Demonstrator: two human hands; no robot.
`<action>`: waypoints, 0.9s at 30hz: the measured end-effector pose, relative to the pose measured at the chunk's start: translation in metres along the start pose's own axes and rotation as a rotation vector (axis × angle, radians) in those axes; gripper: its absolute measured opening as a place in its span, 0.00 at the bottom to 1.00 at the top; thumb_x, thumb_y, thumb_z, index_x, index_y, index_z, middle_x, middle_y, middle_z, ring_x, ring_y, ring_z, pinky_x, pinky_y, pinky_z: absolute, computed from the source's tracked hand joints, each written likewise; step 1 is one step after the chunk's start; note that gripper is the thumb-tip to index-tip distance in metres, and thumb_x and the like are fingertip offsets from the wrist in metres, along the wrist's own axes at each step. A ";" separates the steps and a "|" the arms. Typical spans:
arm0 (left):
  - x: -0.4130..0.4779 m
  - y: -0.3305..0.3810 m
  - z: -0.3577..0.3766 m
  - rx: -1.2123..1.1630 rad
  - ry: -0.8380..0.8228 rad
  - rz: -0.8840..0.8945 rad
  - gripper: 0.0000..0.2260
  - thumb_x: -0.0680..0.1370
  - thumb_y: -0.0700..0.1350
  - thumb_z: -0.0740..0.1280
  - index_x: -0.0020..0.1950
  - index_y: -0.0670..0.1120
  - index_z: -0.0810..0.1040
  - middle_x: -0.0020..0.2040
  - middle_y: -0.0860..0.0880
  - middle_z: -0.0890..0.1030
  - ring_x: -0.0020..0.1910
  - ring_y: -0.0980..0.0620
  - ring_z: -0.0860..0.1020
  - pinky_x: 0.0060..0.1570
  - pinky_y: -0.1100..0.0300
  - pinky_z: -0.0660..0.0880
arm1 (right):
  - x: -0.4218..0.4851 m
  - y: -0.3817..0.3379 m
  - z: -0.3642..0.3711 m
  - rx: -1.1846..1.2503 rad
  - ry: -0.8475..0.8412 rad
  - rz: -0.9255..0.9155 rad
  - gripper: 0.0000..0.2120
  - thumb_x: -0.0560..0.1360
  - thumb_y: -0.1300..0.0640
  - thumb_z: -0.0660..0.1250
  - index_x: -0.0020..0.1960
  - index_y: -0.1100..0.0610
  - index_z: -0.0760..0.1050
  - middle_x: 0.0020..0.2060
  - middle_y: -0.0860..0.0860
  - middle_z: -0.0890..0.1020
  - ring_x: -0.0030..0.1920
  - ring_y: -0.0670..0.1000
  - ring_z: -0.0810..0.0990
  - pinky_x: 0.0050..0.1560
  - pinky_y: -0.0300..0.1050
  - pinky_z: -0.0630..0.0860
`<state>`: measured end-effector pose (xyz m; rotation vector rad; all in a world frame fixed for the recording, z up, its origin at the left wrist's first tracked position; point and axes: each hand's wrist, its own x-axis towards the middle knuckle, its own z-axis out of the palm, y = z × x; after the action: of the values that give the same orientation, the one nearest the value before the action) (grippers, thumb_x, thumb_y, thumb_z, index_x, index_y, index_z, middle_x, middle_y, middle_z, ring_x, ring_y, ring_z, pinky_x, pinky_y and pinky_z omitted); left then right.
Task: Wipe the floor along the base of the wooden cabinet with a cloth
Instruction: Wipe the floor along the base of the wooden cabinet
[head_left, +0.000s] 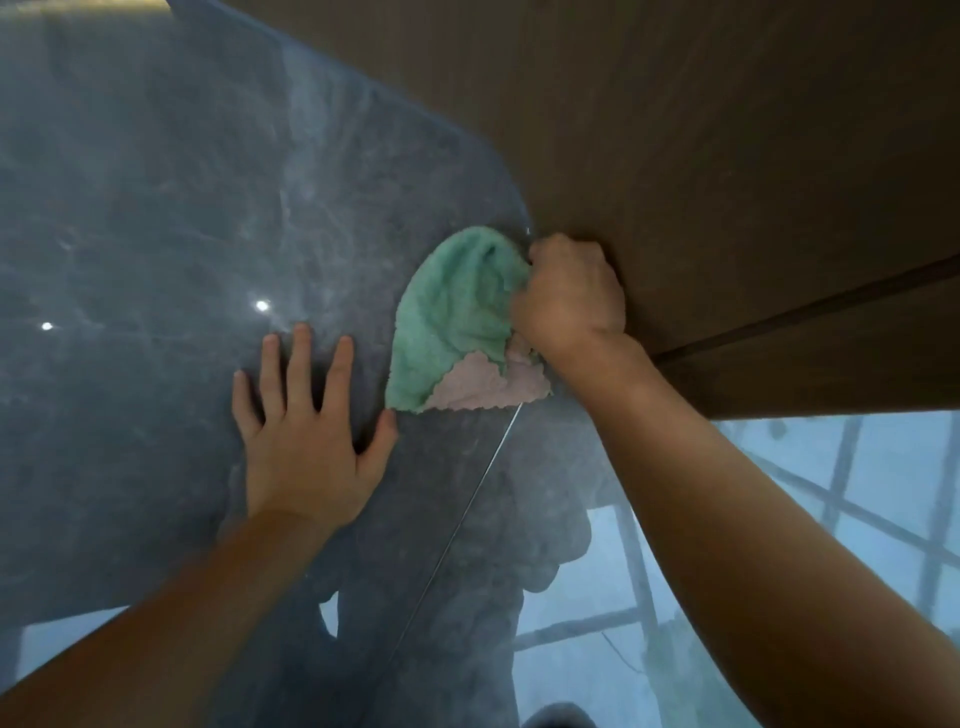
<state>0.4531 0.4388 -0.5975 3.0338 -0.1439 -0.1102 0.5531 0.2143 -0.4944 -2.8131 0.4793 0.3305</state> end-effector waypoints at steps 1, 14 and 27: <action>0.000 -0.001 0.001 0.003 0.000 0.003 0.35 0.78 0.66 0.51 0.81 0.49 0.59 0.82 0.39 0.57 0.81 0.35 0.54 0.76 0.32 0.51 | -0.003 -0.002 -0.003 0.026 0.029 -0.016 0.12 0.70 0.58 0.65 0.52 0.55 0.80 0.51 0.58 0.83 0.51 0.62 0.81 0.47 0.50 0.78; 0.001 -0.004 0.000 -0.004 -0.022 -0.001 0.36 0.77 0.66 0.52 0.81 0.49 0.59 0.82 0.39 0.56 0.82 0.36 0.52 0.77 0.33 0.49 | -0.039 -0.050 0.049 0.212 -0.059 -0.245 0.31 0.77 0.43 0.60 0.75 0.56 0.61 0.71 0.60 0.69 0.72 0.61 0.65 0.69 0.56 0.63; 0.004 -0.005 0.002 0.004 -0.011 -0.027 0.35 0.77 0.65 0.54 0.81 0.50 0.59 0.83 0.41 0.56 0.82 0.37 0.52 0.77 0.34 0.50 | 0.065 -0.006 0.075 -0.231 0.078 -0.495 0.33 0.79 0.39 0.48 0.79 0.55 0.49 0.78 0.55 0.55 0.78 0.57 0.51 0.76 0.57 0.47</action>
<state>0.4569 0.4428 -0.6003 3.0401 -0.1039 -0.1294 0.6019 0.2235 -0.5802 -3.0458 -0.2638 0.1788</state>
